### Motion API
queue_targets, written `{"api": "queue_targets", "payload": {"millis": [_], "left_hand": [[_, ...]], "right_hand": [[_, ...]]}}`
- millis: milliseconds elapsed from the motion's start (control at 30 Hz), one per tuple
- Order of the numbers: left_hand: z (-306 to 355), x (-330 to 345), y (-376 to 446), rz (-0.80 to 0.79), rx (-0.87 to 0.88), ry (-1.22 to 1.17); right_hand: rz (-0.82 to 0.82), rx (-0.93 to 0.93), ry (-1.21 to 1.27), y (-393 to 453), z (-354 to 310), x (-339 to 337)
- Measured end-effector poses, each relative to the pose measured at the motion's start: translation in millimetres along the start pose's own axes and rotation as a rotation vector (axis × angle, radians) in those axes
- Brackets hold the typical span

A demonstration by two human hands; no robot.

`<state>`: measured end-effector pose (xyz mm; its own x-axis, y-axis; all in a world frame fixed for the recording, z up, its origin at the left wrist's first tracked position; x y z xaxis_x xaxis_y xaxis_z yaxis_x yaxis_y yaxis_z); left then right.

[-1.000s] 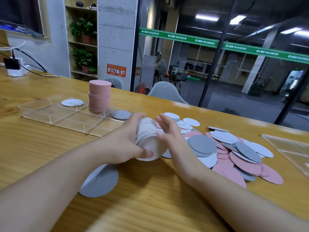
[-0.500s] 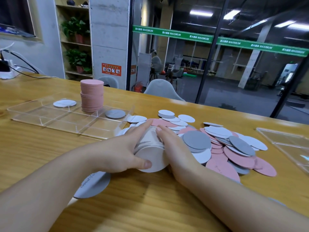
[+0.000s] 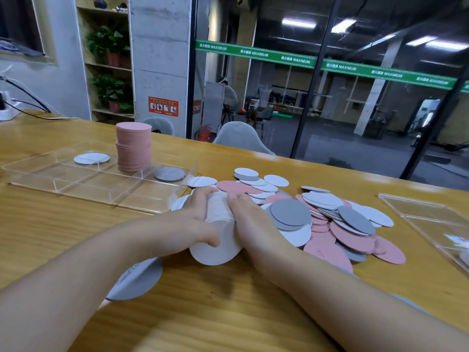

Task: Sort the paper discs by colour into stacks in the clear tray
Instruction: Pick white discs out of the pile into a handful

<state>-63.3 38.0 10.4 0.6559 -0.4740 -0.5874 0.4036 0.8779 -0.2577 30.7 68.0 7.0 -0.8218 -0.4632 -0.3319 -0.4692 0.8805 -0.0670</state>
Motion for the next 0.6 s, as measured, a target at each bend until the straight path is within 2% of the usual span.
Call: {"api": "queue_targets", "payload": {"millis": [133,300,467,600], "left_hand": [[0.4,-6.5,-5.1,0.004,0.034,0.026],[1.6,-11.9,-6.5,0.035,0.05,0.037],[2.3,-13.2,-5.4,0.07,0.061,0.042],[6.6,-12.4,-7.1,0.084,0.09,0.086]], "right_hand": [[-0.063,-0.097,-0.331,-8.9,-30.6,-8.1],[0.076,-0.167,-0.909,-29.2,-41.9,-43.1],[0.015,-0.032,-1.326,-47.4,-12.6,-52.1],[0.011,0.125,-1.384,-43.7,-13.3,-53.9]]}}
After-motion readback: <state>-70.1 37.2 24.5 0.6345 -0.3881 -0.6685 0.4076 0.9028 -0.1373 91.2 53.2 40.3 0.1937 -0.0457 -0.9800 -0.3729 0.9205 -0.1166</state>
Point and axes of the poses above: each hand's wrist, its own y-axis towards the middle knuckle, its own x-axis out of the palm, z = x × y, the point moved 10 cm from there along y, towards the middle knuckle, and after that the axes turned 14 degrees about -z, right-handed, at the moved point
